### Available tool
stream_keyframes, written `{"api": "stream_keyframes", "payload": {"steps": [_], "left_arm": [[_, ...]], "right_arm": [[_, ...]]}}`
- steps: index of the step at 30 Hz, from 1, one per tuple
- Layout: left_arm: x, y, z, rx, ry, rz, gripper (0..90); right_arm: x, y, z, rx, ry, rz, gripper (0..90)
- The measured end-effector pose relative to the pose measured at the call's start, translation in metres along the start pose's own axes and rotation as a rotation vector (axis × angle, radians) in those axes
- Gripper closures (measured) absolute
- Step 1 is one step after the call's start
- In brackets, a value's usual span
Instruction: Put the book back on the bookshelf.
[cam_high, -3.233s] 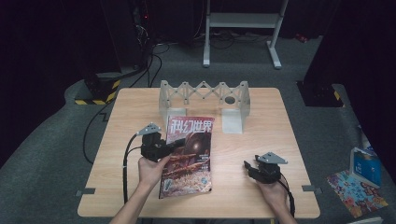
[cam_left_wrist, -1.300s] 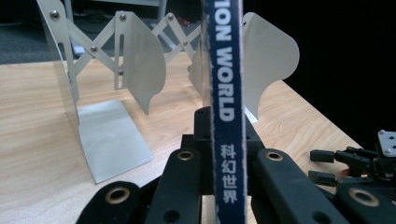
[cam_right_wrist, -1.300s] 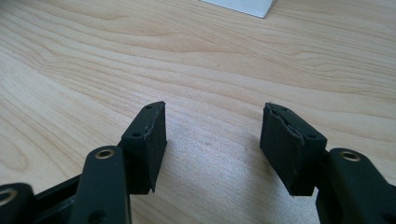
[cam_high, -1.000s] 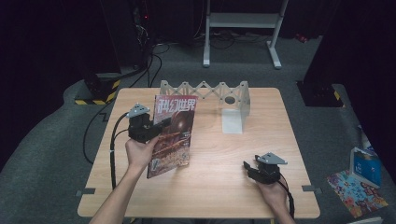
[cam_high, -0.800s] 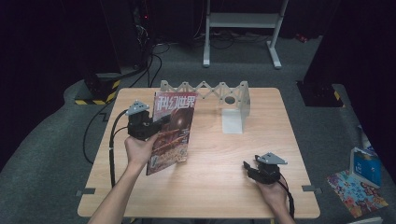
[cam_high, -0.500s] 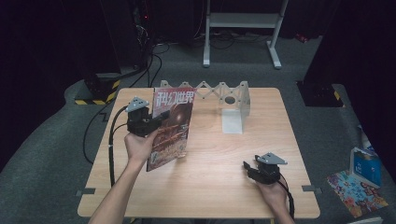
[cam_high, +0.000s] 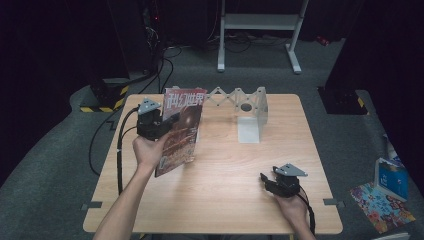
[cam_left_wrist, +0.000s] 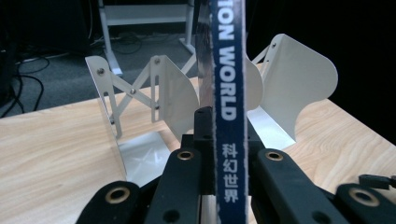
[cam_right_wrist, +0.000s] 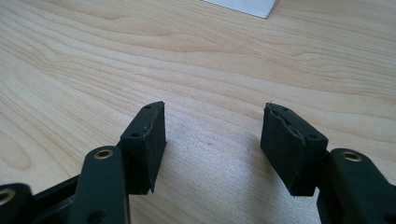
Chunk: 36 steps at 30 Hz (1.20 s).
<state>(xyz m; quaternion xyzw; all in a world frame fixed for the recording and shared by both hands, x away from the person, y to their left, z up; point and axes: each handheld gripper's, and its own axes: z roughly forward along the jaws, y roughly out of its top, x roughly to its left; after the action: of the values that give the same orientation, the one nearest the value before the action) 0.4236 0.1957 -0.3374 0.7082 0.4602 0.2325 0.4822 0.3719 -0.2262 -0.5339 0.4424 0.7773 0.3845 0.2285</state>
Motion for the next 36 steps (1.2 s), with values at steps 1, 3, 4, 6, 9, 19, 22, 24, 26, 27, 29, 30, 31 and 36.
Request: {"api": "stream_keyframes", "payload": {"steps": [1,3,4,6,9,19,22,24,26,27,29,30,31,36], "left_arm": [[0.001,0.002,0.001,-0.001,-0.001,-0.003,83.9],[0.002,0.006,0.005,0.004,0.002,-0.002,83.9],[0.002,0.008,0.006,0.005,0.005,-0.002,83.9],[0.002,0.013,0.010,0.009,0.020,0.012,83.9],[0.003,0.021,0.012,0.007,0.052,0.030,83.9],[0.013,0.032,0.020,0.006,0.089,0.015,83.8],[0.017,0.031,0.027,0.023,0.093,-0.008,83.8],[0.018,0.031,0.031,0.027,0.105,-0.008,83.8],[0.019,0.031,0.034,0.027,0.113,-0.014,83.8],[0.020,0.031,0.035,0.027,0.113,-0.020,83.8],[0.021,0.031,0.039,0.023,0.118,-0.041,83.8],[0.021,0.031,0.039,0.023,0.118,-0.041,83.9],[0.021,0.032,0.042,0.016,0.119,-0.043,83.9],[0.017,0.034,0.047,0.014,0.135,-0.029,83.8]], "right_arm": [[0.000,0.000,0.000,-0.001,0.000,-0.003,40.3],[0.000,0.000,0.000,-0.001,0.000,-0.003,40.3],[0.000,0.000,0.000,-0.001,0.000,-0.003,40.3],[0.000,0.000,0.000,-0.001,0.000,-0.003,40.3],[0.000,0.000,0.000,-0.001,0.000,-0.004,40.3],[0.000,0.000,0.000,-0.002,-0.001,-0.006,40.2],[0.000,0.000,0.000,-0.001,0.000,-0.004,40.2],[0.000,0.000,0.000,-0.001,0.000,-0.005,40.2],[0.000,0.000,0.000,-0.001,0.000,-0.004,40.2],[0.000,0.000,0.000,-0.001,0.000,-0.004,40.1],[0.000,0.000,0.000,-0.002,-0.001,-0.005,40.1],[0.000,0.000,0.000,-0.002,-0.001,-0.005,40.1],[0.000,0.000,0.000,-0.002,-0.001,-0.006,40.1],[0.000,0.000,0.000,-0.002,-0.001,-0.007,40.1]]}}
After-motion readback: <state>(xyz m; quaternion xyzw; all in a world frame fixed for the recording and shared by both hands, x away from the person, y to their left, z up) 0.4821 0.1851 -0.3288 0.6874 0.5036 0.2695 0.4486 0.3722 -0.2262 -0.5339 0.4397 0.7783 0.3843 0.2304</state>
